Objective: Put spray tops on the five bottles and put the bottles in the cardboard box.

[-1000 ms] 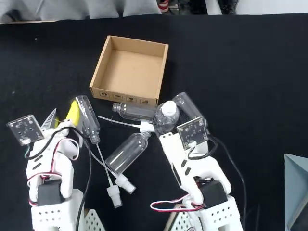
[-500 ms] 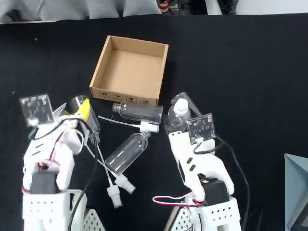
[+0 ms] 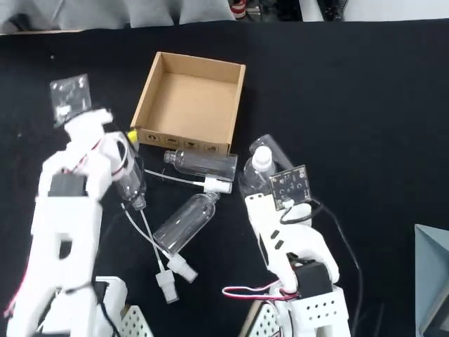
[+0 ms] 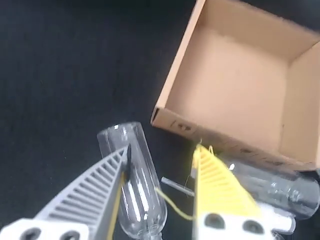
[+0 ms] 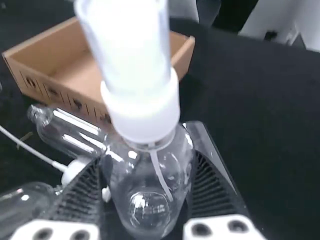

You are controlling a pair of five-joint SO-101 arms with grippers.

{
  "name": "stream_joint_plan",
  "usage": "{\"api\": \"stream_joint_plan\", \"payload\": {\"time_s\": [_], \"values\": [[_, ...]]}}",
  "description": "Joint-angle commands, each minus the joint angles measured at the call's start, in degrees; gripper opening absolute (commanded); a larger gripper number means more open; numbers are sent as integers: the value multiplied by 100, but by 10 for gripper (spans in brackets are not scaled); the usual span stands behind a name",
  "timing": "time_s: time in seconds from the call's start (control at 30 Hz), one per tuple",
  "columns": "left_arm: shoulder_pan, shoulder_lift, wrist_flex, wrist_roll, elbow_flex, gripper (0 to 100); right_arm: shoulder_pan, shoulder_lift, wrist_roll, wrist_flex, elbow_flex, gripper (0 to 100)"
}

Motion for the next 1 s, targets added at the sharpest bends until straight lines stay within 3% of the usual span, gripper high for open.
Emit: {"api": "stream_joint_plan", "payload": {"time_s": [0.0,0.53,0.97], "values": [[92,1231,-18,-79,-1130,188,149,-576,-44,-26,-66,29],[92,4325,18,-88,-3626,188,149,-576,-44,9,-57,29],[57,5275,97,-79,-4110,164,149,-576,-44,9,-57,29]]}}
